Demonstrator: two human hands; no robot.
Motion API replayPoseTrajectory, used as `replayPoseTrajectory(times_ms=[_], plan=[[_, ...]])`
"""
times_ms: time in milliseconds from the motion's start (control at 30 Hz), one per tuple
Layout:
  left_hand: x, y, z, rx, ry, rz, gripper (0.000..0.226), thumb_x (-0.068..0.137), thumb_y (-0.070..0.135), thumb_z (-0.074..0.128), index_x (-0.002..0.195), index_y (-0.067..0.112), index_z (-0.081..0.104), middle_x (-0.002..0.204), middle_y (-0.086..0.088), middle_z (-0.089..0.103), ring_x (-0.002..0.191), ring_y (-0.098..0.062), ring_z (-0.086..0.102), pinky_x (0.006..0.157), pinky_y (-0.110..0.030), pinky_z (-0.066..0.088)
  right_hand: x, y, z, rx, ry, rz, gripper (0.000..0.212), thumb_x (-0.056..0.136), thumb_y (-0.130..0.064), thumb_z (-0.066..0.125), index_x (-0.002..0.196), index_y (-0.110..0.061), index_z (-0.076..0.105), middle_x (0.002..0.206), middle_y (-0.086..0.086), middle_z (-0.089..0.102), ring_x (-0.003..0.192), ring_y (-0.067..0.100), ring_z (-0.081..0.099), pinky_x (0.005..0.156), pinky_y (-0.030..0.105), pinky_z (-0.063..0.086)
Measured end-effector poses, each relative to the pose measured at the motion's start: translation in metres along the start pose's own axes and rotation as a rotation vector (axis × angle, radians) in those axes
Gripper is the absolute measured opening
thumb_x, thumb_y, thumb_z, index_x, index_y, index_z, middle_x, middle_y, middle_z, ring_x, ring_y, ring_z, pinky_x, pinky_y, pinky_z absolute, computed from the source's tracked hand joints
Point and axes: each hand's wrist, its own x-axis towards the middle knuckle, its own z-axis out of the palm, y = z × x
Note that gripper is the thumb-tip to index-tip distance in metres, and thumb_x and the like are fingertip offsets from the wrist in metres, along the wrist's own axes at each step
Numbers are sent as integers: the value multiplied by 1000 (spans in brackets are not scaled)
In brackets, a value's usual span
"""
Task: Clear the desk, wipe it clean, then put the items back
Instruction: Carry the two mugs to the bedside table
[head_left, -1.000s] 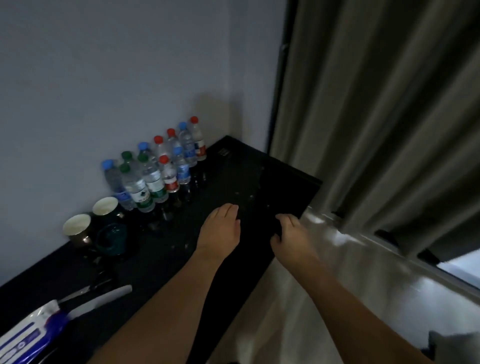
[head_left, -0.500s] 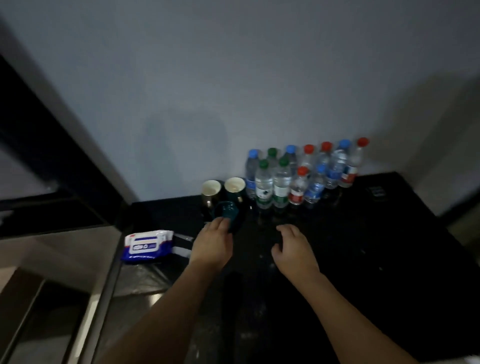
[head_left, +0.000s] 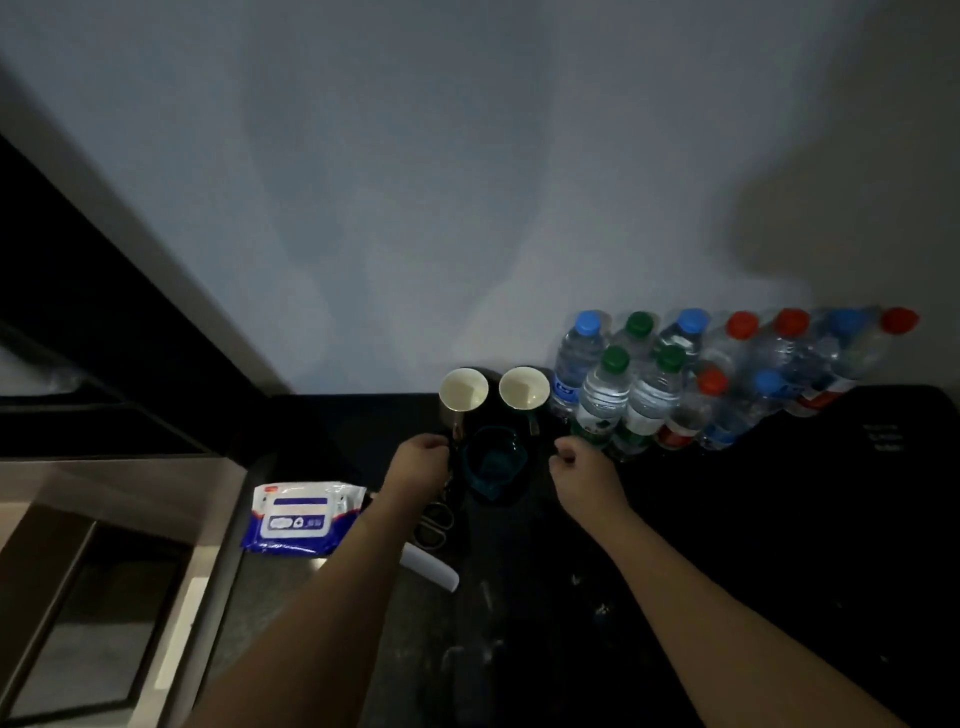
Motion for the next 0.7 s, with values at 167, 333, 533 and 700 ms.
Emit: replayPoseTrajectory(times_ms=[167,333,533,700], plan=[[63,3,11,-195,-86,-148,16,94,6,49,92,7,65,80,-16,60,69,-27,56,62,-38,46,64,-5,23,170,-39,158,34,100,-21,47,132,-11,54,121,5,57,102,17,52,87,28,40],[88,2,7,-281,-160,-231,16,99,17,50,103,9,64,89,-8,67,69,-23,63,57,-31,53,95,0,42,276,-82,276,36,100,-27,46,126,-3,54,108,19,61,90,28,58,81,41,53],[108,2,6,-291,-295,-314,17,100,20,48,100,11,63,94,-7,64,79,-25,64,63,-34,53,114,1,49,425,-167,379,21,102,-27,46,100,-13,61,96,6,58,73,15,53,57,27,46],[115,-1,13,-309,-297,-303,18,98,20,52,100,7,65,93,-8,66,78,-22,63,65,-32,52,121,-2,49,468,-161,360,24,101,-23,46,86,-11,58,82,5,57,66,14,50,59,28,46]])
